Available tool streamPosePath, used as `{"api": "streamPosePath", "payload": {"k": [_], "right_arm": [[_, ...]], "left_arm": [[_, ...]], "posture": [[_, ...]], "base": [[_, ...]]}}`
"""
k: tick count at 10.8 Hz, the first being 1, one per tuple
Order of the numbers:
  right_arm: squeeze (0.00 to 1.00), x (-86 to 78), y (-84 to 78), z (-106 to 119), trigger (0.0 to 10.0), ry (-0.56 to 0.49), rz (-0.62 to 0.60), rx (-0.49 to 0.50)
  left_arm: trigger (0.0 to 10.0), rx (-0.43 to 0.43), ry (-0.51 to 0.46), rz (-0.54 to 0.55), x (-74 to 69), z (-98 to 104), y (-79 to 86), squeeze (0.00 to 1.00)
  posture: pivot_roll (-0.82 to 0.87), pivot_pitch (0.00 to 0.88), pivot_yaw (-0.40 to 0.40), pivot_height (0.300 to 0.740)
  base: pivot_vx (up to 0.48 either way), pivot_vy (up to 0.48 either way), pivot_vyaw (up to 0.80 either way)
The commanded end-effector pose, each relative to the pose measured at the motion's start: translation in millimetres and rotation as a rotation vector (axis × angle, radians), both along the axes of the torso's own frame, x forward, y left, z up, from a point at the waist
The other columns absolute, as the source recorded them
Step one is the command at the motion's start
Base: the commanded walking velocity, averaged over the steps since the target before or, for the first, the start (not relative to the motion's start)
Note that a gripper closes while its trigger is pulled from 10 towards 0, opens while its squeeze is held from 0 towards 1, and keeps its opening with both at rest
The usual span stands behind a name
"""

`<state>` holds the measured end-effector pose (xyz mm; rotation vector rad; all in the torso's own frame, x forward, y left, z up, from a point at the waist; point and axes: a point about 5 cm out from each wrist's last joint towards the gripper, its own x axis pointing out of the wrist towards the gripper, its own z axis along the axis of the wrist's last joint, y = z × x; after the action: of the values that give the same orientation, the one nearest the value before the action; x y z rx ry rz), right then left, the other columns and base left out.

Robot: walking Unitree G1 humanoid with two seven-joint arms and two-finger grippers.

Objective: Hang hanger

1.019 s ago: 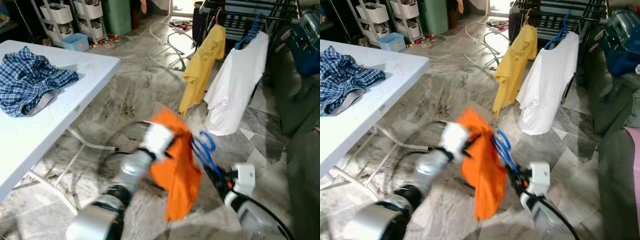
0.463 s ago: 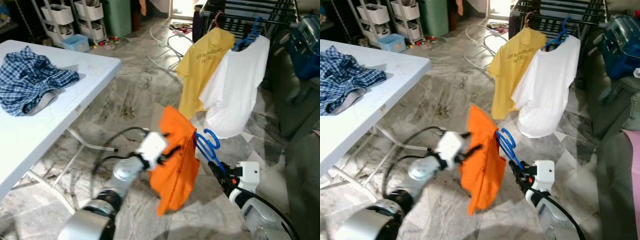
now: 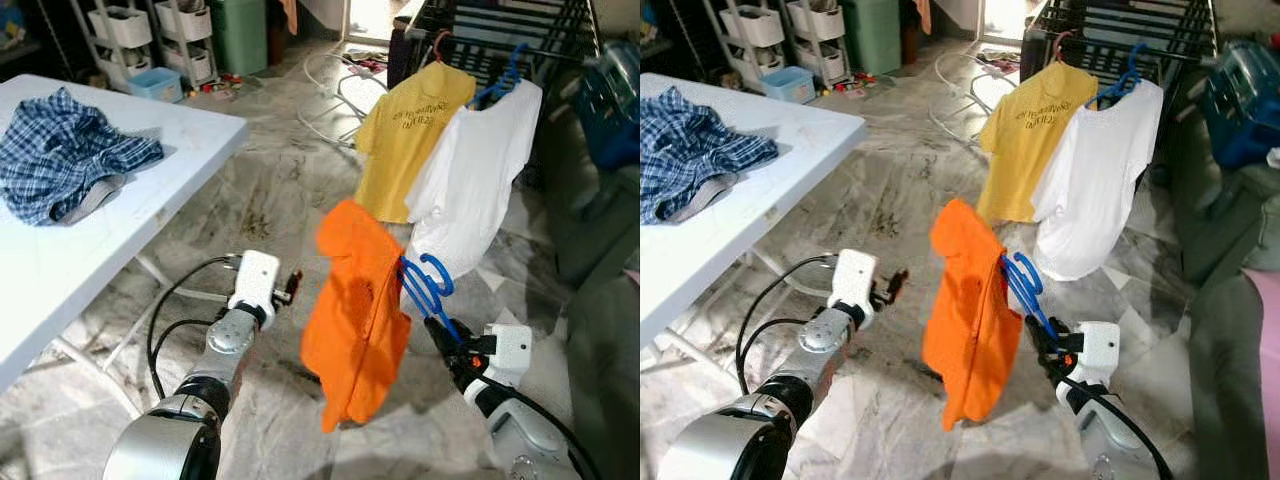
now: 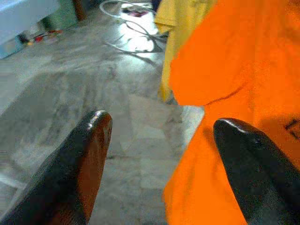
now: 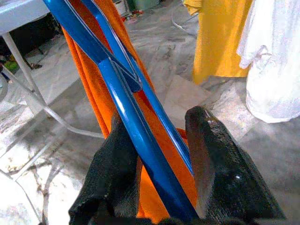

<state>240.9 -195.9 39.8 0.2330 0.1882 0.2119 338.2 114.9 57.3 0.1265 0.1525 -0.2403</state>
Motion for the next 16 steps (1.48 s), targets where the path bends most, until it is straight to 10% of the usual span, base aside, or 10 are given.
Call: {"api": "streamPosePath", "payload": {"k": [1, 4, 7, 9, 16], "right_arm": [[0.0, 8.8, -1.0, 13.9, 0.0, -0.074, 0.012, 0.016], [0.0, 19.5, 4.7, 18.9, 0.0, -0.091, 0.063, 0.018], [0.0, 27.2, 20.2, 35.7, 0.0, -0.161, 0.111, 0.035], [0.0, 27.3, 11.4, 34.1, 0.0, -0.15, 0.089, 0.038], [0.0, 8.2, 25.3, 12.9, 0.0, -0.025, 0.25, 0.033]], "left_arm": [[10.0, -0.007, -0.038, 0.021, 5.5, 9.0, 0.6, 1.0], [10.0, 0.19, -0.071, -0.086, 0.3, 6.0, 25.1, 1.0], [10.0, 0.284, -0.09, -0.065, -39.1, -19.2, 72.3, 1.0], [10.0, 0.265, -0.084, 0.096, -46.9, -22.1, 91.6, 1.0], [10.0, 0.311, -0.432, -0.138, -12.6, 35.9, 24.0, 1.0]], "posture": [[0.05, 0.004, -0.096, 0.74], [0.13, 0.031, -0.122, 0.74], [0.18, 0.032, -0.089, 0.74], [0.18, 0.038, -0.113, 0.74], [0.16, 0.057, -0.101, 0.74]], "base": [[0.0, 0.0, 0.0], [0.0, 0.0, 0.0], [0.0, 0.0, 0.0], [0.0, 0.0, 0.0], [0.0, 0.0, 0.0]]}}
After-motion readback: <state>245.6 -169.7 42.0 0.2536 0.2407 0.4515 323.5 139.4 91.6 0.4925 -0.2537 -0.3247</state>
